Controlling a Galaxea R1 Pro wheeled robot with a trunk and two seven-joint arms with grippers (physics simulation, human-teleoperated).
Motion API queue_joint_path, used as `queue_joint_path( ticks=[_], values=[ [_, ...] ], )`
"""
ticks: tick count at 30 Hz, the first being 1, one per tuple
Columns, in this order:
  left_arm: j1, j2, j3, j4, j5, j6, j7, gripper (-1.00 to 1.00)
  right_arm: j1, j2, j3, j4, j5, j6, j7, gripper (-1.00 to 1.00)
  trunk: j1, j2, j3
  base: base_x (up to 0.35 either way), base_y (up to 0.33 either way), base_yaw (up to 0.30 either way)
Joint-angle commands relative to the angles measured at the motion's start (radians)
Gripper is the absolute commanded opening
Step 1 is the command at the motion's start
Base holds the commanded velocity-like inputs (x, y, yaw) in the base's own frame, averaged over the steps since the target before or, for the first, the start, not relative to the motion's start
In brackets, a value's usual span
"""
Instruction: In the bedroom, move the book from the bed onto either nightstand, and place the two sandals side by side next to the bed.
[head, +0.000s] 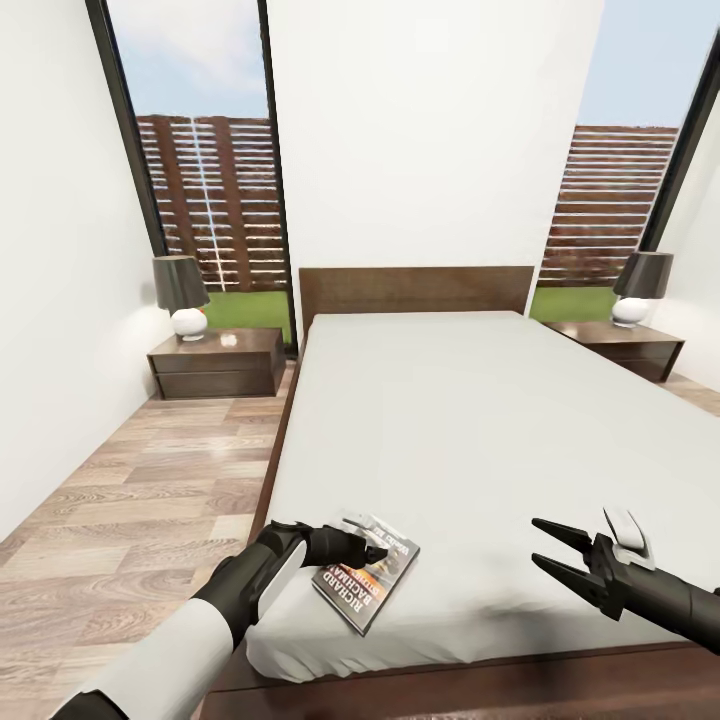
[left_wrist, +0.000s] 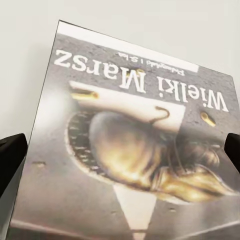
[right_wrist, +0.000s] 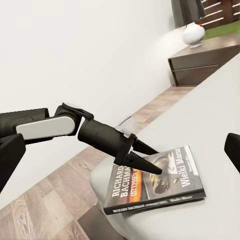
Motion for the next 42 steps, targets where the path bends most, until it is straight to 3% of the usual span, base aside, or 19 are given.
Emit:
queue_joint_path(
  ticks=[1, 42],
  values=[
    [0.000, 0.000, -0.003, 0.007, 0.002, 0.014, 0.004, 1.00, -0.001, 0.000, 0.000, 0.000, -0.002, 0.010, 0.003, 1.00, 0.000, 0.000, -0.001, -0.014, 0.000, 0.000],
    [0.000, 0.000, -0.003, 0.007, 0.002, 0.010, 0.004, 1.00, -0.001, 0.000, 0.000, 0.000, -0.002, 0.010, 0.003, 1.00, 0.000, 0.000, -0.001, -0.009, 0.000, 0.000]
  ],
)
